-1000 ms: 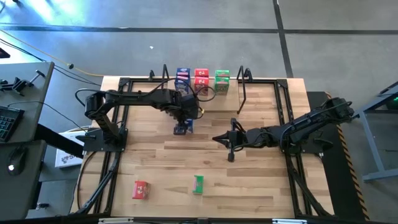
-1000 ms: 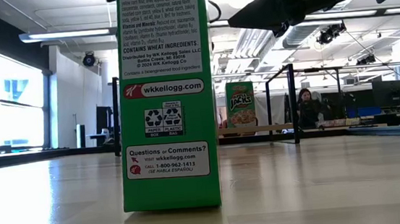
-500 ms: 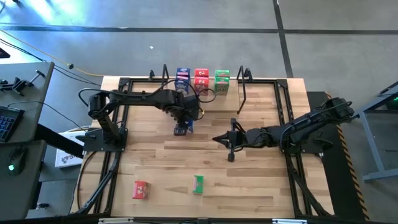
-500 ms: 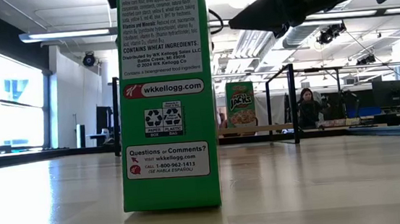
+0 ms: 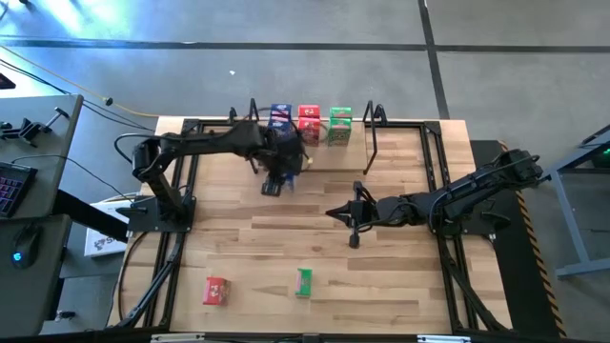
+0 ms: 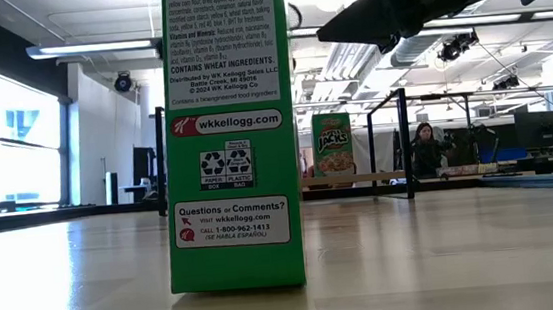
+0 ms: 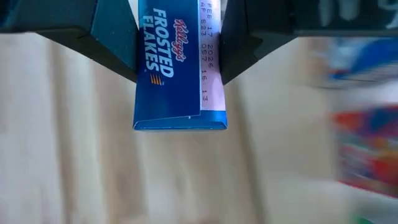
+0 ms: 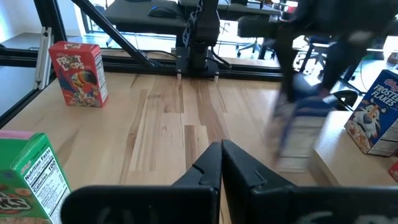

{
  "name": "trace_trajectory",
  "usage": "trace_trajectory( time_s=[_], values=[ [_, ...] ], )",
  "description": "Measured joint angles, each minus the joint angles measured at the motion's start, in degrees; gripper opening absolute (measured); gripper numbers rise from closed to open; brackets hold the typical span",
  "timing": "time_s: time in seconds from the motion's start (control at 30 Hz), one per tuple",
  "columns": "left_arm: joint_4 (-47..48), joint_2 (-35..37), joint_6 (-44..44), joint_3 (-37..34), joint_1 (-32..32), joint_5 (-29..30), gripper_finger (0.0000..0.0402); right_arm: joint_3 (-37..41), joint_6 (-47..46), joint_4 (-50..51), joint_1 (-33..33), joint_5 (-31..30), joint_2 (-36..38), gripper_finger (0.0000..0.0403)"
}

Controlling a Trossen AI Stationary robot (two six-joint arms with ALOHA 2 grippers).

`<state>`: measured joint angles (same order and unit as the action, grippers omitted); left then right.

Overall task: Stack cereal on shelf
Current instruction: Put the center blue cereal box on the shelf aligned with the other blue cereal box

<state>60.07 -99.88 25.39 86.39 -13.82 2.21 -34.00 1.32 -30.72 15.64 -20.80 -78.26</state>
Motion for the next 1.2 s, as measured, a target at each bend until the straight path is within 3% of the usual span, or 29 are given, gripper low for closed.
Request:
trace_trajectory(
  time_s=[0.2,0.5,0.93,1.2],
  values=[
    [1.71,0.05,5.65,5.06,-5.39,3.26,0.0177,0.0,-0.37,0.06,-0.02,0.3,-0.02,0.0],
    [1.8,-0.09,6.82,5.59,-12.65,3.99,0.0177,0.0,-0.42,0.14,-0.02,0.99,-0.02,0.0],
    [1.36,-0.12,7.42,5.59,-13.29,5.25,0.0216,0.0,-0.42,0.24,-0.02,2.26,-0.02,0.0],
    [1.36,-0.03,8.91,5.59,-13.27,9.68,0.0222,0.0,-0.44,0.22,0.0,2.26,-0.02,0.0]
  ],
)
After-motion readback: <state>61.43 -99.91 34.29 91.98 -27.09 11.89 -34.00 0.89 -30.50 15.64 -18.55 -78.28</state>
